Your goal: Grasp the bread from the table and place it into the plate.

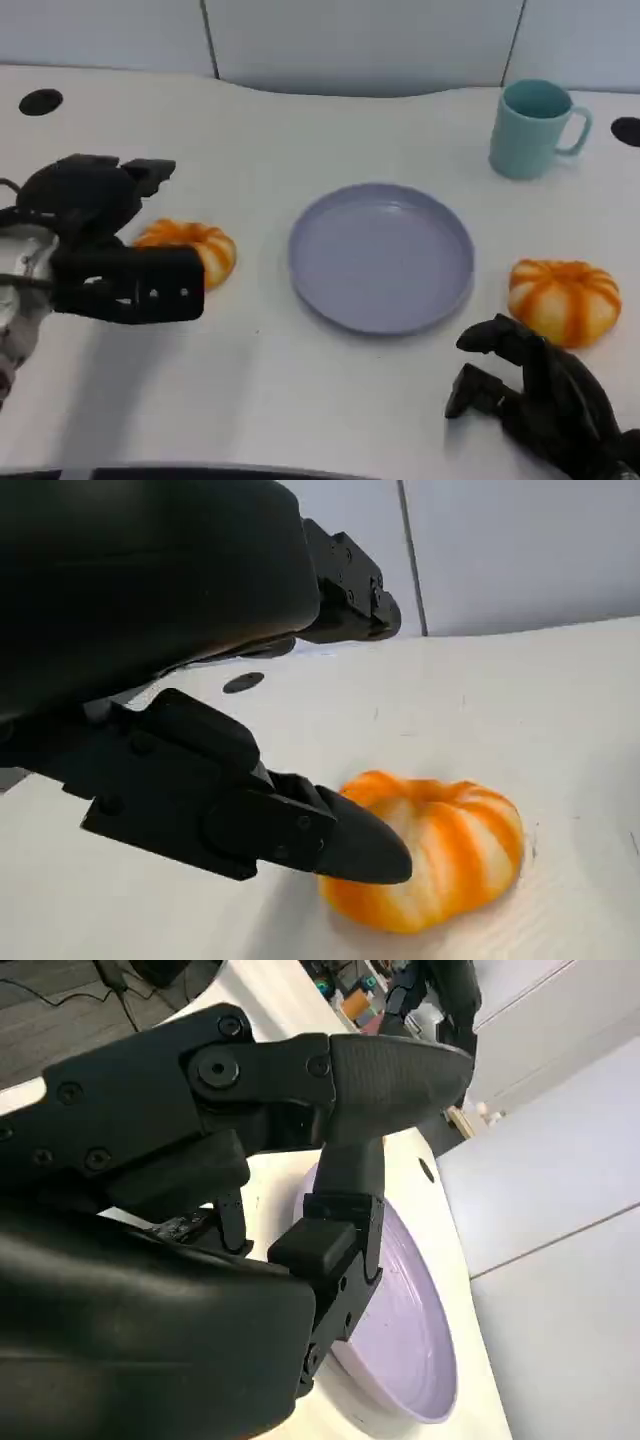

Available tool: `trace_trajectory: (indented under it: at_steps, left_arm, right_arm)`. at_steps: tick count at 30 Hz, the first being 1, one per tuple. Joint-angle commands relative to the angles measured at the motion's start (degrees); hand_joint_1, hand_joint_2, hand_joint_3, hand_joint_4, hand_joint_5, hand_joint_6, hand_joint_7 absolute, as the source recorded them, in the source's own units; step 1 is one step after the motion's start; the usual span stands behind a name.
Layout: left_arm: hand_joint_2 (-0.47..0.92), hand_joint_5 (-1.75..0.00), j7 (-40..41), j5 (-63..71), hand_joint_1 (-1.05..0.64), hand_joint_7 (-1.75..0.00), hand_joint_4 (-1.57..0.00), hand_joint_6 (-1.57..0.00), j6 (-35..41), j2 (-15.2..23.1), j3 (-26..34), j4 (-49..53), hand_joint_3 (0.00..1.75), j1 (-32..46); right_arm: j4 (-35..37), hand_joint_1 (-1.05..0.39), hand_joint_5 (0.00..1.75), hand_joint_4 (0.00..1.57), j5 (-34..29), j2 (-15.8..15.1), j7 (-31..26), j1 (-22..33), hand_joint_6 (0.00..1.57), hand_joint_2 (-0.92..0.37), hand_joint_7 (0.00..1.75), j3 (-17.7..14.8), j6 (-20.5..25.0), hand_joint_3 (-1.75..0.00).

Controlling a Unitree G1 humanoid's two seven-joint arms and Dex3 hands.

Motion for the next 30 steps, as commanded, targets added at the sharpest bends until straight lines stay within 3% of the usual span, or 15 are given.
trace_trajectory:
  at_steps: [1, 8, 30]
  left_arm:
    - [0.92, -0.05, -1.2, -0.3, -0.87, 0.0, -0.1, -0.18, 1.9, -1.9, -2.9, 7.6, 0.09, -4.9]
    - [0.86, -0.08, 0.5, -1.6, -0.86, -0.01, -0.15, -0.2, 2.1, -6.3, -5.9, 21.2, 0.01, -10.5]
    - [0.8, -0.12, 3.9, -1.7, -0.83, -0.02, -0.15, -0.23, 4.1, -12.1, -12.9, 31.6, 0.0, -14.4]
  right_arm:
    - [0.6, -0.48, 1.5, 0.71, 0.6, -1.0, 0.1, 1.0, 0.66, -0.92, 1.07, -0.6, 0.9, -0.42]
    - [-1.9, -0.49, 1.52, 0.68, 0.6, -0.7, 0.0, 2.2, 0.65, -0.92, 1.1, 0.1, 0.8, -0.45]
    - [-4.4, -0.5, 1.53, 0.67, 0.5, -0.6, -0.6, 4.0, 0.63, -0.92, 1.11, 0.9, 1.3, -0.44]
